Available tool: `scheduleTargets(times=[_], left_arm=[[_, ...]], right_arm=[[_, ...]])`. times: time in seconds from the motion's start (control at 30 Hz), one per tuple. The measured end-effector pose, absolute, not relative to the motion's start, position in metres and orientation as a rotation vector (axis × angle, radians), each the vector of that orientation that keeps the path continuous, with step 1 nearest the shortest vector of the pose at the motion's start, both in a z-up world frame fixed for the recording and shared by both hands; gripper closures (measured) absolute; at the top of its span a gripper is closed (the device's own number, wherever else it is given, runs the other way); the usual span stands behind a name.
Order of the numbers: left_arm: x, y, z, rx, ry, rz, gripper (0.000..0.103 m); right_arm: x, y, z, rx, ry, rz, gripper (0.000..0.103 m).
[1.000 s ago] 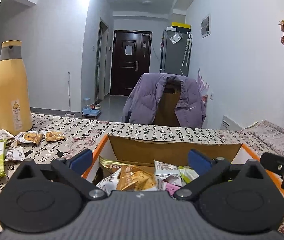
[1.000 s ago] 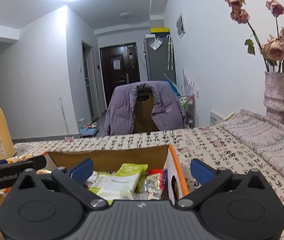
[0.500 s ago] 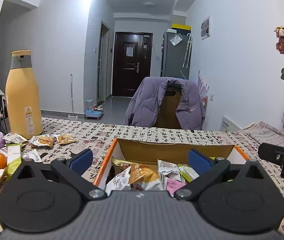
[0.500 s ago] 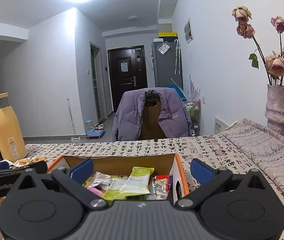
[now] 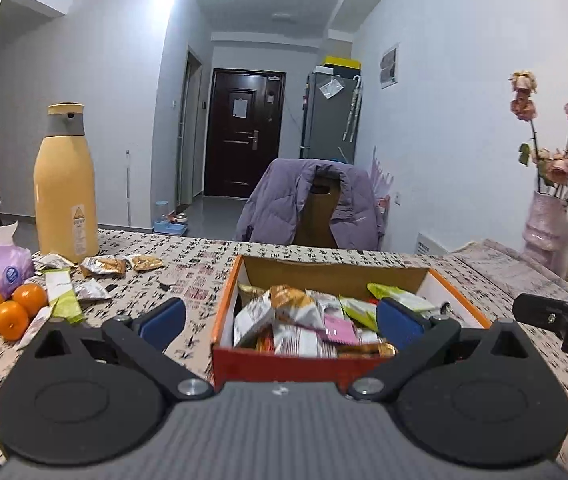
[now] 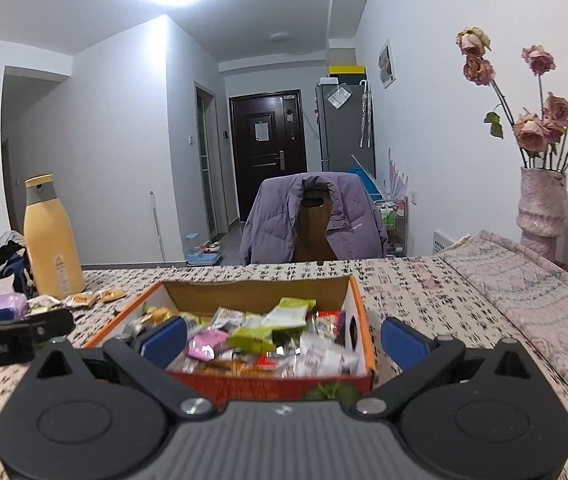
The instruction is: Organize snacks
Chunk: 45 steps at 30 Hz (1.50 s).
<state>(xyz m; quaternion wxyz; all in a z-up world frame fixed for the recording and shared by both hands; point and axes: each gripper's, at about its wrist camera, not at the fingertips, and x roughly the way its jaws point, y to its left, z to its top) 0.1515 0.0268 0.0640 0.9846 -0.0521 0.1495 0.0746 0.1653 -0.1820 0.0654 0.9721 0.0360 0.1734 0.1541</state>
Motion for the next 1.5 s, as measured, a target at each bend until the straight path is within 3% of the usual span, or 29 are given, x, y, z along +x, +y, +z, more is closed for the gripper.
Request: scheduleTargets(times=[0.63, 1.5], left_arm=[[0.056, 0.021, 0.025, -0.069, 0.371, 0.055, 0.0], [0.043, 0.008, -0.008, -0.068, 0.462, 0.001, 0.0]], right_arm=[[0.062, -0.21, 0.023, 0.067, 0.439, 0.347, 0.0], [0.041, -0.207, -0.006, 0.056, 0.518, 0.368, 0.0]])
